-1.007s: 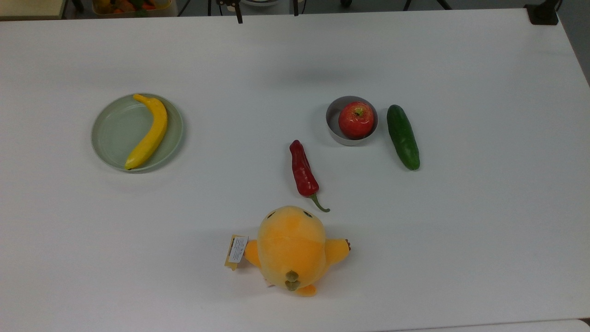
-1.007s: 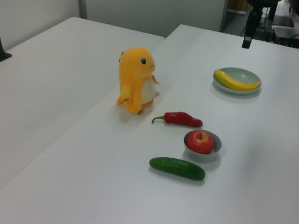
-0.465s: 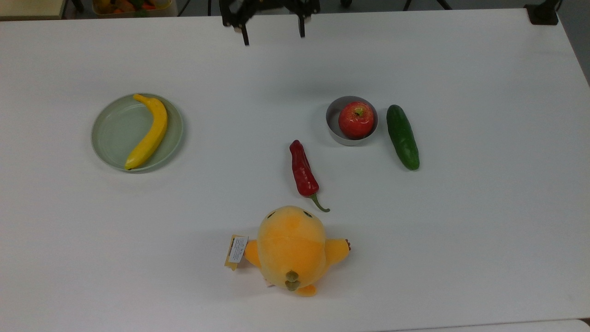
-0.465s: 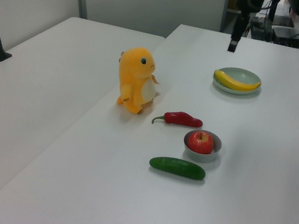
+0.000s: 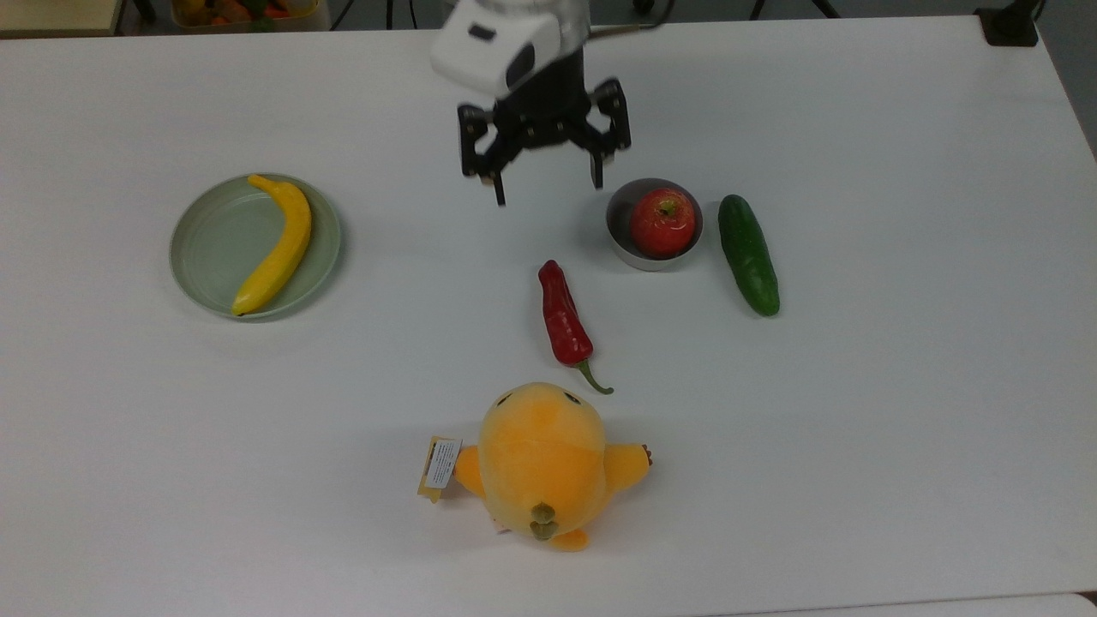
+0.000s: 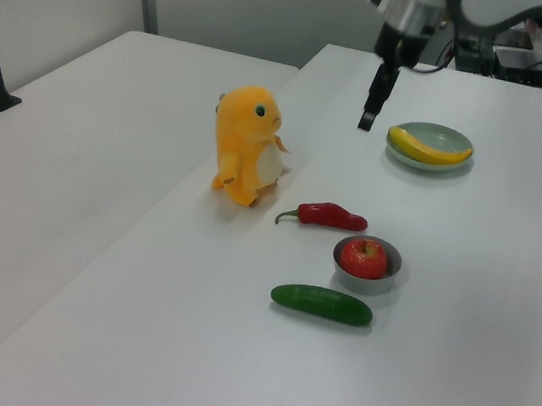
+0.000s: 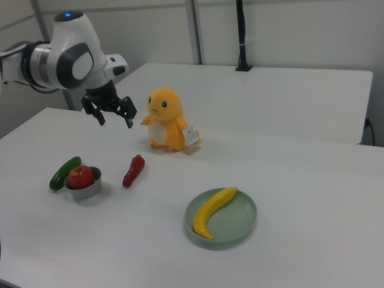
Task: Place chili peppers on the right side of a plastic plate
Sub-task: 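Move the open gripper down over the red chili pepper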
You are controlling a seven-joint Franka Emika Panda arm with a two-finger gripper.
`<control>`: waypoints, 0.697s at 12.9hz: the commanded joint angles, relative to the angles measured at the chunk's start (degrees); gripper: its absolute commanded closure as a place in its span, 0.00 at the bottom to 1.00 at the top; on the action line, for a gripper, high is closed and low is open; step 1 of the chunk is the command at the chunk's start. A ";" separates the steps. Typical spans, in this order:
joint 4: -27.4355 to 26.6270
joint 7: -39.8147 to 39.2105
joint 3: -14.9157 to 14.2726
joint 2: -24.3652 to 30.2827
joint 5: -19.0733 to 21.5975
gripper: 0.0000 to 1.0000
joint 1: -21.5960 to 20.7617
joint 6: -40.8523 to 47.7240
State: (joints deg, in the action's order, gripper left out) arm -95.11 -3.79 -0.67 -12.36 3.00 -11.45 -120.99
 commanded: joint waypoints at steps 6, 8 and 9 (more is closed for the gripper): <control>2.38 8.89 -0.04 -12.86 -6.69 0.00 -2.26 -12.59; 2.30 9.59 0.05 -14.44 -6.95 0.00 -2.34 -13.74; 2.30 9.77 0.40 -15.14 -7.13 0.00 -2.26 -13.92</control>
State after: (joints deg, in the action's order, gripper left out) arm -93.81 3.85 -0.39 -25.39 -2.89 -13.10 -133.63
